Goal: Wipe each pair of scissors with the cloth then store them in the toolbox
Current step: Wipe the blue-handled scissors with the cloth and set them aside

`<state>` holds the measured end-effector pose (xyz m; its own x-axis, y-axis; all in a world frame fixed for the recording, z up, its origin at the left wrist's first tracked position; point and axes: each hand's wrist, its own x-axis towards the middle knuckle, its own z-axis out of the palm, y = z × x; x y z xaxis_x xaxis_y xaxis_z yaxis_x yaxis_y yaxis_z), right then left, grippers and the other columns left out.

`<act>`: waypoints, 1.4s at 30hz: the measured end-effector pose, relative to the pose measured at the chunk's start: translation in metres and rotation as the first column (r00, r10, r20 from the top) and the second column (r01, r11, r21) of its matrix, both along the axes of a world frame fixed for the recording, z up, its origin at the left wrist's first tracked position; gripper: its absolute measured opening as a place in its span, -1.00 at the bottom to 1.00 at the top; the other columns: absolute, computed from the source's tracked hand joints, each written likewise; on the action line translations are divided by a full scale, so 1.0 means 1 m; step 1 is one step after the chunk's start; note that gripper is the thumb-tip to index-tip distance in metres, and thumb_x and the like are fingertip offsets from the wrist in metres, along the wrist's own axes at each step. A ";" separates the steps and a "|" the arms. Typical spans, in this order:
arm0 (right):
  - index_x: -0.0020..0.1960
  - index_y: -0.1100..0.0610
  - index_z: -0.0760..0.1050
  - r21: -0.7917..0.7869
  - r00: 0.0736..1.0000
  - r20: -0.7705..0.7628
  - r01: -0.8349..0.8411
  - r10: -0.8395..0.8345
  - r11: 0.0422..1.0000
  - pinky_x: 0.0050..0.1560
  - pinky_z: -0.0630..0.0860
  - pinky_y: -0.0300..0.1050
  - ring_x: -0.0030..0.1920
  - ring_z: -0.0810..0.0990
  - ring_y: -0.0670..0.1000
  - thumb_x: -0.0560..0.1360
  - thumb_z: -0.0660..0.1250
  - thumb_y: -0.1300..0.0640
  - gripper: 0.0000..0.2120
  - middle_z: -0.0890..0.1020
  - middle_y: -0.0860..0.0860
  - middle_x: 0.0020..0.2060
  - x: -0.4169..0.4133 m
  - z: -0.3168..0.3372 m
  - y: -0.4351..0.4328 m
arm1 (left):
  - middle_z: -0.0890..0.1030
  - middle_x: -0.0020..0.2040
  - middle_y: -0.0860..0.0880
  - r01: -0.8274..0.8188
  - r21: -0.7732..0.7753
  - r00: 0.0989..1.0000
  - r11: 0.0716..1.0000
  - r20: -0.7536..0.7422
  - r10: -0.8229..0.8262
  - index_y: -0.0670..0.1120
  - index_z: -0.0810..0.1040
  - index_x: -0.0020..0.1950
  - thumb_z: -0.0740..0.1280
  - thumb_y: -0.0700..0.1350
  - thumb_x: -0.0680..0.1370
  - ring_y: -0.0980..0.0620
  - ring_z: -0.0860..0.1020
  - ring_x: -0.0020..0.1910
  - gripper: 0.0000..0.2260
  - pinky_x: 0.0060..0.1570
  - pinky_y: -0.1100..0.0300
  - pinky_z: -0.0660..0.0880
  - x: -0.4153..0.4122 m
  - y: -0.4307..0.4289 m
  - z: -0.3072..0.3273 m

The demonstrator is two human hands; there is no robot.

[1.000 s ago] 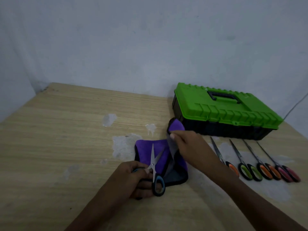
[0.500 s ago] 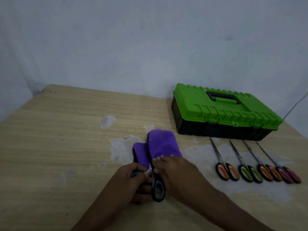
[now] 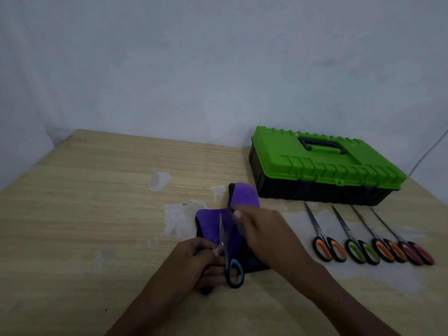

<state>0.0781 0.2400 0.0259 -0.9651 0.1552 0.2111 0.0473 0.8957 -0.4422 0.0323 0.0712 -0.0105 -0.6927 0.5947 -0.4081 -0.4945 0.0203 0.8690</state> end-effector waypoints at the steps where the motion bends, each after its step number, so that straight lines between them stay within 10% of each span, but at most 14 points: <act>1: -0.06 -0.06 0.48 0.045 0.992 0.098 -0.086 0.081 0.995 -0.16 0.43 -0.17 -0.19 0.55 -0.11 0.64 0.10 0.05 -0.79 0.62 -0.06 -0.18 0.005 -0.001 -0.009 | 0.58 -0.32 -0.19 0.001 -0.001 1.000 1.000 -0.007 -0.001 -0.37 0.52 0.02 0.25 -0.35 0.60 -0.01 0.49 -0.46 -0.90 -0.45 0.19 0.53 0.000 0.001 0.000; 6: 0.47 -0.03 0.24 0.222 0.949 0.305 -0.149 0.076 0.964 0.35 0.35 0.01 0.44 0.31 -0.02 0.64 0.07 0.05 -0.61 0.30 -0.06 0.47 -0.019 -0.019 -0.008 | 0.51 -0.41 -0.11 0.025 0.054 0.999 0.998 -0.023 -0.024 -0.30 0.47 -0.09 0.23 -0.34 0.62 0.08 0.41 -0.56 -0.90 -0.54 0.27 0.44 0.001 0.002 0.000; 12: 0.25 0.12 0.52 0.078 0.989 0.129 0.061 -0.071 0.995 0.08 0.47 -0.09 0.12 0.58 0.10 0.62 0.14 0.11 -0.72 0.63 0.11 0.12 -0.044 -0.020 0.020 | 0.46 -0.40 -0.11 0.010 0.074 0.999 0.997 -0.035 -0.008 -0.30 0.45 -0.07 0.21 -0.35 0.62 0.10 0.40 -0.59 -0.91 -0.58 0.31 0.39 0.006 -0.001 0.005; 16: -0.15 0.13 0.58 -0.195 0.988 -0.079 0.118 -0.135 0.974 -0.24 0.41 -0.13 -0.28 0.55 -0.19 0.62 0.18 0.12 -0.75 0.61 -0.10 -0.35 -0.016 -0.002 0.034 | 0.53 -0.40 -0.09 -0.009 0.062 1.000 0.998 -0.021 0.011 -0.37 0.47 0.05 0.23 -0.34 0.62 0.10 0.49 -0.60 -0.91 -0.58 0.30 0.44 0.005 0.000 0.003; 21: 0.34 -0.08 0.44 0.026 0.945 0.256 -0.217 0.203 0.976 0.29 0.36 -0.25 0.23 0.48 -0.21 0.64 0.11 0.05 -0.69 0.54 -0.14 0.27 0.024 -0.009 0.000 | 0.52 -0.42 -0.12 0.002 0.050 1.000 0.999 -0.027 0.000 -0.37 0.46 0.04 0.21 -0.36 0.62 0.10 0.45 -0.62 -0.92 -0.62 0.30 0.42 0.004 0.002 0.003; 27: 0.42 -0.08 0.31 0.425 0.968 0.252 -0.112 0.002 0.898 0.32 0.32 -0.08 0.40 0.36 0.02 0.65 0.06 0.03 -0.65 0.37 -0.04 0.43 -0.003 -0.003 0.006 | 0.44 -0.42 -0.09 0.024 0.099 1.000 0.995 -0.005 -0.023 -0.28 0.44 -0.08 0.19 -0.37 0.62 0.08 0.33 -0.53 -0.90 -0.57 0.27 0.39 0.001 0.001 0.000; 37: 0.40 -0.10 0.35 0.347 0.970 0.233 -0.023 -0.063 0.937 0.12 0.46 -0.07 0.24 0.51 0.14 0.62 0.10 0.03 -0.65 0.45 0.03 0.37 -0.012 -0.017 0.016 | 0.45 -0.45 -0.08 0.035 0.078 0.999 0.996 -0.034 -0.032 -0.29 0.43 -0.09 0.18 -0.38 0.63 0.09 0.35 -0.56 -0.88 -0.59 0.29 0.41 0.003 0.000 0.004; 42: 0.15 0.06 0.59 -0.100 0.986 0.079 0.154 -0.147 0.983 -0.10 0.41 -0.19 0.01 0.60 0.05 0.62 0.15 0.10 -0.74 0.67 0.08 -0.01 -0.016 -0.010 0.018 | 0.52 -0.44 -0.08 -0.020 0.027 0.997 0.999 -0.074 0.022 -0.38 0.49 0.02 0.22 -0.33 0.63 0.10 0.43 -0.56 -0.89 -0.49 0.24 0.52 0.008 0.000 0.002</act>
